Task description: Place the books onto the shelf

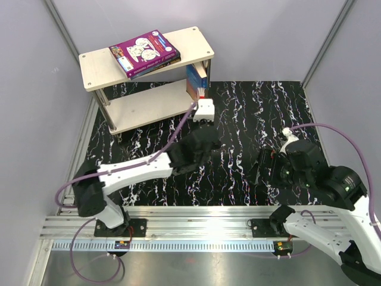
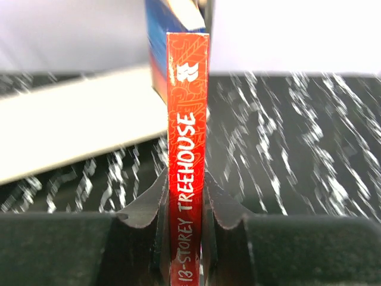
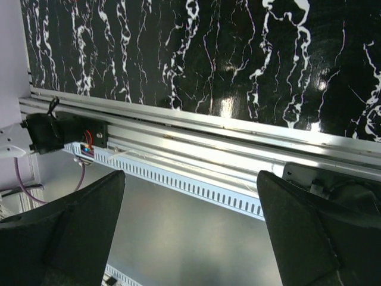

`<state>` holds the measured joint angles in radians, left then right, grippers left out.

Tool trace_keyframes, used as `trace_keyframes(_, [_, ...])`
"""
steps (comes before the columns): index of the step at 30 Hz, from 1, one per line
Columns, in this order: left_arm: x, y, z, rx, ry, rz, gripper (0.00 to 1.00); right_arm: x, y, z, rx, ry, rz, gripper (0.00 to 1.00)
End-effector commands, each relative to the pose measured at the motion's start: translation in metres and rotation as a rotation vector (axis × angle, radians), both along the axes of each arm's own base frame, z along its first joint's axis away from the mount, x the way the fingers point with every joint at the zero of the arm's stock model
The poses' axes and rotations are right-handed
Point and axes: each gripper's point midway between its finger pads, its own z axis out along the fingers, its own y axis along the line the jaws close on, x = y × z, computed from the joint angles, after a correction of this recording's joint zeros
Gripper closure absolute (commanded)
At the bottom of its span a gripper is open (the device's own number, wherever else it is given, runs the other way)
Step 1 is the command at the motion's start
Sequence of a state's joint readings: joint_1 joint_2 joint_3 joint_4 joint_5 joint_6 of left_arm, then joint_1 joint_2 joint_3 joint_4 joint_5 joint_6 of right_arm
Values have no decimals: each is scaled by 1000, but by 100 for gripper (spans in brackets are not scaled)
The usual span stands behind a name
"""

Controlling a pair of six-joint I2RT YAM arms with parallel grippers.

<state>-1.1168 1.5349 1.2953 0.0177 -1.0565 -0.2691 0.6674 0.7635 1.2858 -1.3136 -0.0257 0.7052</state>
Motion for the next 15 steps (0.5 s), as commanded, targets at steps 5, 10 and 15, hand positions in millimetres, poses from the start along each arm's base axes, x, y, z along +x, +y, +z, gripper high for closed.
trace_keyframes(5, [26,38,83,108,-318,351,100,-4,-8,-7,-106,-7,91,0])
trace_keyframes(10, [45,32,79,191,-414,427,100,12,0,-24,-192,43,124,0])
trace_keyframes(15, [41,45,90,98,-452,418,100,29,20,-43,-228,103,183,0])
